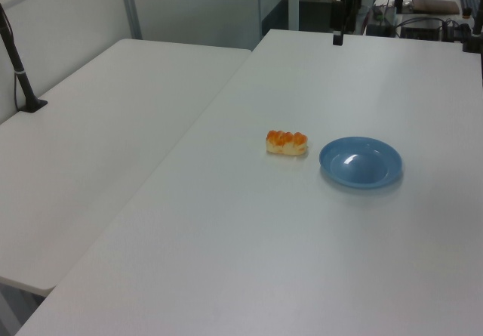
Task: Put the bread on a plate
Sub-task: 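Move the open gripper down over the orange-topped bread roll, then close the gripper on the bread roll and lift it, then carry the bread roll over the blue plate and lower it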
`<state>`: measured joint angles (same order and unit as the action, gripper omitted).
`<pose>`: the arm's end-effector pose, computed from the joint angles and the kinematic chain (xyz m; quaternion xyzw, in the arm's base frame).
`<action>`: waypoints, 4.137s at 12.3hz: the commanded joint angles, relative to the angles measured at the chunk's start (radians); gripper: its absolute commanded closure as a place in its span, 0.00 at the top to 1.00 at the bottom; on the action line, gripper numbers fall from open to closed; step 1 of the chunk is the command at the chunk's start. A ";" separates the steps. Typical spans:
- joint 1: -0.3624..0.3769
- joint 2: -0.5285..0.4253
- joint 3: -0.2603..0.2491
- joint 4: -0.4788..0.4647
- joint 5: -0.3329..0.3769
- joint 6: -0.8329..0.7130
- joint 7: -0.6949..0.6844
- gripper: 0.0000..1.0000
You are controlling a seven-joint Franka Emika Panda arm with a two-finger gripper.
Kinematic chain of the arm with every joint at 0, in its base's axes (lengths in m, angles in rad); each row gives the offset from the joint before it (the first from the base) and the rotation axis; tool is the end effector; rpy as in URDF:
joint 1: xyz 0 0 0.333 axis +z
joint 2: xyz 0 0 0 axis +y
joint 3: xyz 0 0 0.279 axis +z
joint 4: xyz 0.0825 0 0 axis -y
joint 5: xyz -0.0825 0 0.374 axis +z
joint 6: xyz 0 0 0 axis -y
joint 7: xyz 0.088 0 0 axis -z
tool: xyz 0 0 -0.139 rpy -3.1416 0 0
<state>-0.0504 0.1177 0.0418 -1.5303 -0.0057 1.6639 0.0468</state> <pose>0.5841 -0.0068 0.5163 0.9996 -0.0276 0.0080 0.0002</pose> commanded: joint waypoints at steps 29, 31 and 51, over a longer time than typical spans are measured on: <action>0.126 0.303 0.001 -0.115 -0.134 0.521 0.074 0.54; 0.130 0.178 0.001 -0.253 -0.135 0.493 0.154 0.54; 0.176 -0.064 0.003 -0.739 -0.102 0.745 0.168 0.91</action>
<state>0.1271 0.0833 0.0510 -2.2877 -0.1247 2.4144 0.2039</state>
